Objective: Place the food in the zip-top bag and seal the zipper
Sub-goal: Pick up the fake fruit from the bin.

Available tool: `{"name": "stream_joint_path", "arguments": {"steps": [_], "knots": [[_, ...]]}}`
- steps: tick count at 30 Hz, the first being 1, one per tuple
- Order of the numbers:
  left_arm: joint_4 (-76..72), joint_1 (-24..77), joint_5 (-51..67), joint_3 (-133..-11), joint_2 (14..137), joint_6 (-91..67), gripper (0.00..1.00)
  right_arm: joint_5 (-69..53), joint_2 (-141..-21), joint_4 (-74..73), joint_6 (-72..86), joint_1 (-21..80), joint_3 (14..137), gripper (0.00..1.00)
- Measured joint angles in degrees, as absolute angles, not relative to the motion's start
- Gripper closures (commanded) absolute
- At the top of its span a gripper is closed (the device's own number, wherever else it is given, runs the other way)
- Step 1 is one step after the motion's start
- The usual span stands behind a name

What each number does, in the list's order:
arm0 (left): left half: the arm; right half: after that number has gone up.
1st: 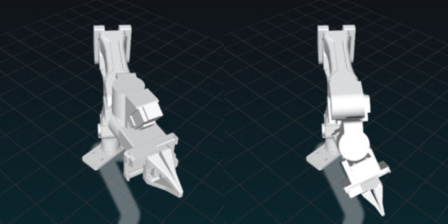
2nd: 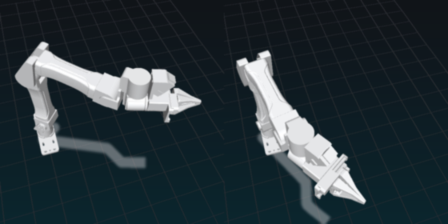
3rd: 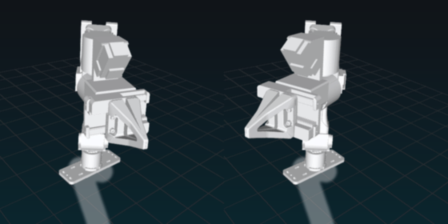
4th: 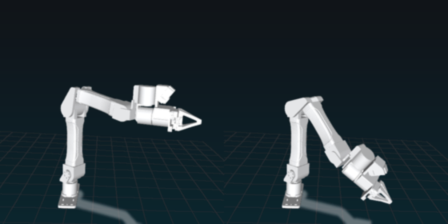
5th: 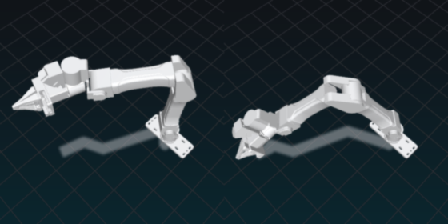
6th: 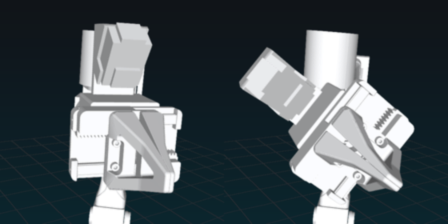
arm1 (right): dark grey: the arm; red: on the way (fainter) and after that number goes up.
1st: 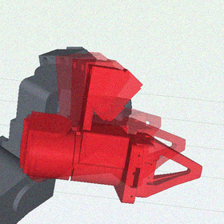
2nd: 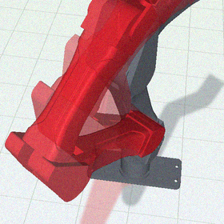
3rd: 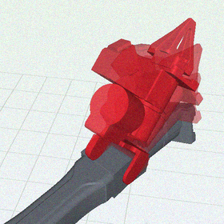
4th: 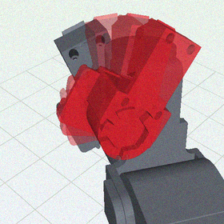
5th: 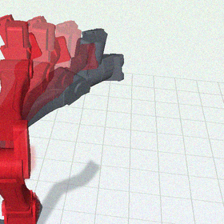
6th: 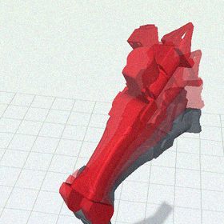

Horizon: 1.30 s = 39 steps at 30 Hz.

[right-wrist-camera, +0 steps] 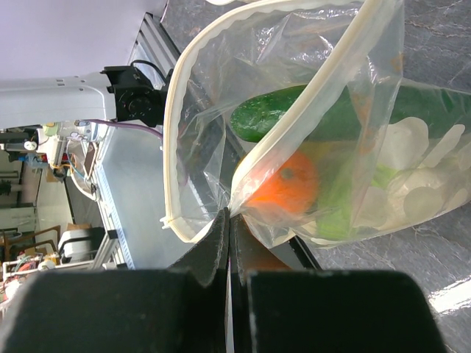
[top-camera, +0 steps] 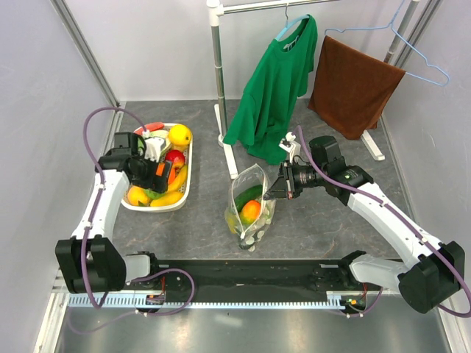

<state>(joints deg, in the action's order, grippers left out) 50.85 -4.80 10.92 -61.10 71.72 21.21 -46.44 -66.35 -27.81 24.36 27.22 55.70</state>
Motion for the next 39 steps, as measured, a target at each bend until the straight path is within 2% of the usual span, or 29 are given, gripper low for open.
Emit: {"name": "stream_joint_path", "arguments": {"steps": [10,17,23,29,31,33,34,37,39], "knots": [[43.70,-0.36,1.50,-56.29,74.67,20.34,0.00,-46.46,-66.37,-27.79,24.86,27.22,55.70,1.00],[41.78,2.81,-0.58,-55.86,74.81,20.12,0.11,-46.46,-66.37,-27.77,25.26,27.22,55.70,1.00],[41.45,2.87,-0.58,-55.86,75.26,19.97,0.02,-46.48,-66.37,-27.77,25.28,27.22,55.70,1.00],[41.47,2.87,-0.60,-55.86,76.79,19.94,0.01,-46.48,-66.37,-27.75,25.28,27.22,55.70,1.00],[41.47,2.87,-0.60,-55.86,77.28,19.94,0.04,-46.48,-66.39,-27.75,25.28,27.22,55.70,1.00],[41.56,2.87,-0.56,-55.88,77.30,19.94,0.14,-46.48,-66.39,-27.75,25.26,27.22,55.70,1.00],[41.60,2.87,-0.40,-55.96,77.23,19.94,0.25,-46.48,-66.39,-27.75,25.26,27.22,55.70,1.00],[43.48,3.01,0.82,-57.58,77.10,19.75,0.43,-46.48,-66.39,-27.75,25.26,27.22,55.70,1.00],[45.08,3.40,2.00,-59.37,76.44,19.57,0.44,-46.48,-66.39,-27.68,25.26,27.22,55.70,1.00]]}}
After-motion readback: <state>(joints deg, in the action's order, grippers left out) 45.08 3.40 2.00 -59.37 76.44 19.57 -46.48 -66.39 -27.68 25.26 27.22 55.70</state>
